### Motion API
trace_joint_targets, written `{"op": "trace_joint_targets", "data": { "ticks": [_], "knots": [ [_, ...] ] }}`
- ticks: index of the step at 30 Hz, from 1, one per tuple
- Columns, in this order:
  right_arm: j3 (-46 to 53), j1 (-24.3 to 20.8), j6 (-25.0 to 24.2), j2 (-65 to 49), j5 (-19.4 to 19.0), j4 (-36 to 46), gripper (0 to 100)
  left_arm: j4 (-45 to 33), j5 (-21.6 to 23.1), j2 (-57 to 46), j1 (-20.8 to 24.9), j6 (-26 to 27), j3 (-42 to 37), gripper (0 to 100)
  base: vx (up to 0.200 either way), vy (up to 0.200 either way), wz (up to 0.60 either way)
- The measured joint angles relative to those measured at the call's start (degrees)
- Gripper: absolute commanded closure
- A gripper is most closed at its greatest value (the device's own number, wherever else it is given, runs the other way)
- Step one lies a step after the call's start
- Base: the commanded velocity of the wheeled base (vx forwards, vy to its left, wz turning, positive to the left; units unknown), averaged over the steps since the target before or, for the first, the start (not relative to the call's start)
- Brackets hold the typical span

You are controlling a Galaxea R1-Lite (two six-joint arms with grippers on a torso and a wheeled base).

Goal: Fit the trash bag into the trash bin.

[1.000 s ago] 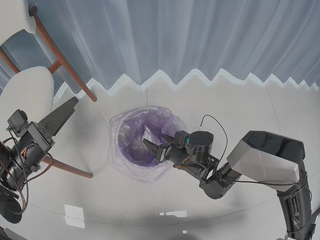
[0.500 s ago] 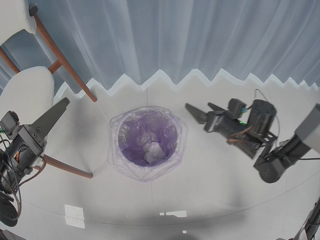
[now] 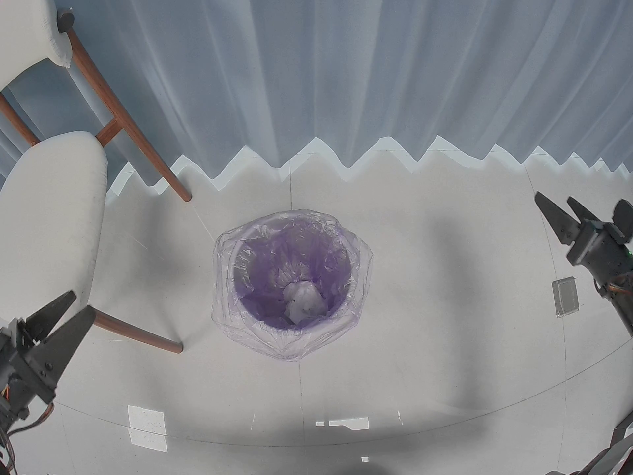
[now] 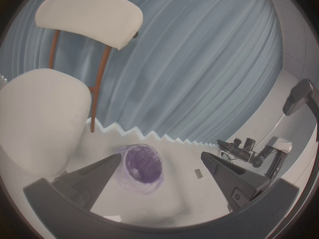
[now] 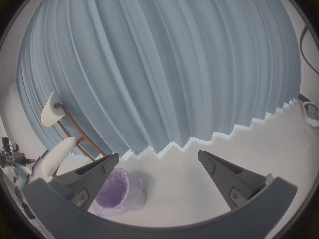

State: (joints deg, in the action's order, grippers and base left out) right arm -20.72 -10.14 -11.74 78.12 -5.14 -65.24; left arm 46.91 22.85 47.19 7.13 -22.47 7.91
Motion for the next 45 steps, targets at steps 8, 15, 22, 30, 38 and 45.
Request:
{"op": "trace_joint_targets", "data": {
  "ticks": [8,15,22,30,38,45],
  "knots": [
    [9.4,2.4,6.4,-19.1,0.1,11.7,0,-19.6,-0.6,-20.7,-2.6,5.3,-1.6,0,0.000,0.000,0.00],
    [14.4,3.5,9.8,-39.3,1.8,32.8,0,-30.1,-2.0,-33.0,-4.4,11.2,-4.0,0,0.000,0.000,0.00],
    [17.6,4.4,11.1,-57.6,5.4,55.8,0,-38.5,-14.8,-40.1,-5.9,16.5,-5.9,0,0.000,0.000,0.00],
    [19.5,8.1,10.9,-71.8,6.5,62.7,0,-44.2,-26.8,-45.0,-6.9,19.5,-6.8,0,0.000,0.000,0.00],
    [19.7,9.8,13.4,-76.6,1.4,65.5,0,-47.0,-21.7,-46.3,-7.0,24.1,-6.9,0,0.000,0.000,0.00],
    [19.7,10.0,10.3,-77.4,3.9,65.4,0,-46.8,-22.3,-46.5,-7.1,22.5,-6.9,0,0.000,0.000,0.00]
  ]
}}
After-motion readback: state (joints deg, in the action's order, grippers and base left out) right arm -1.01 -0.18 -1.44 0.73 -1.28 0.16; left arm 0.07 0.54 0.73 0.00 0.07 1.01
